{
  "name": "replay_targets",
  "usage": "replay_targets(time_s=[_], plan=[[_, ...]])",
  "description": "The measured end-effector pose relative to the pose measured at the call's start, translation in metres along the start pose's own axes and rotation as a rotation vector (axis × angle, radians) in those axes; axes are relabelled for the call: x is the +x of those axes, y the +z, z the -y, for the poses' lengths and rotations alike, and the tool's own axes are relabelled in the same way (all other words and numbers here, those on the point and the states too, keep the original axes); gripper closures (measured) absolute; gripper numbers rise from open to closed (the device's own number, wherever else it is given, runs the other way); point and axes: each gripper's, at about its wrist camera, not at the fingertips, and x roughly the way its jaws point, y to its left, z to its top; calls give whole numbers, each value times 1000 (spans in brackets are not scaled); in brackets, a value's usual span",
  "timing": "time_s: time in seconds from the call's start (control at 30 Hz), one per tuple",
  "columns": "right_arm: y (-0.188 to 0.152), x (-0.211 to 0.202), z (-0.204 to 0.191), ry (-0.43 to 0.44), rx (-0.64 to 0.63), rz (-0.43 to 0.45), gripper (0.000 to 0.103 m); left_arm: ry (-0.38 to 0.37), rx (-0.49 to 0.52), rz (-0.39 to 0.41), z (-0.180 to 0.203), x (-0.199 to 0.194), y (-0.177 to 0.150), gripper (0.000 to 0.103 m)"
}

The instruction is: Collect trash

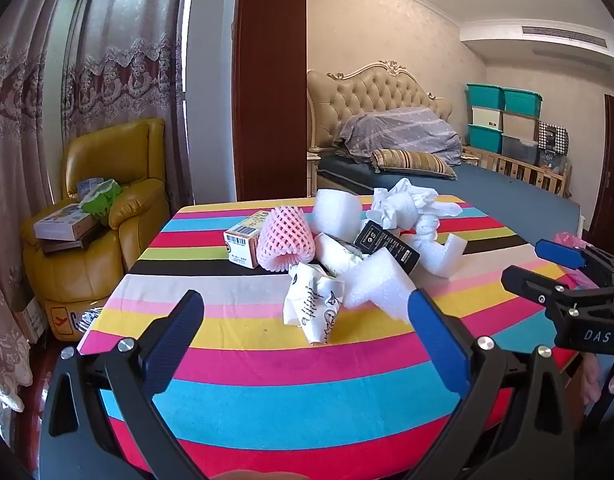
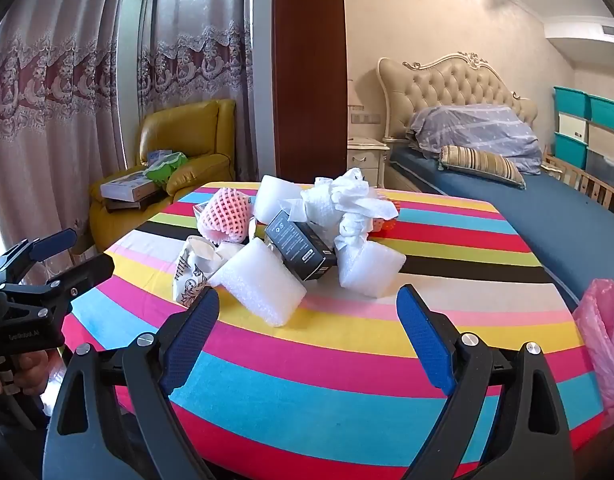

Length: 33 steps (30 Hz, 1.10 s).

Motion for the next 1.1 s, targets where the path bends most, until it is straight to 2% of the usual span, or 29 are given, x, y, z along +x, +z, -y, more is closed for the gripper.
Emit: replay_targets(time_s=[1.1], plan=[[-1, 0, 3, 5, 8, -2, 18, -10, 6, -6, 3, -2, -2, 4]])
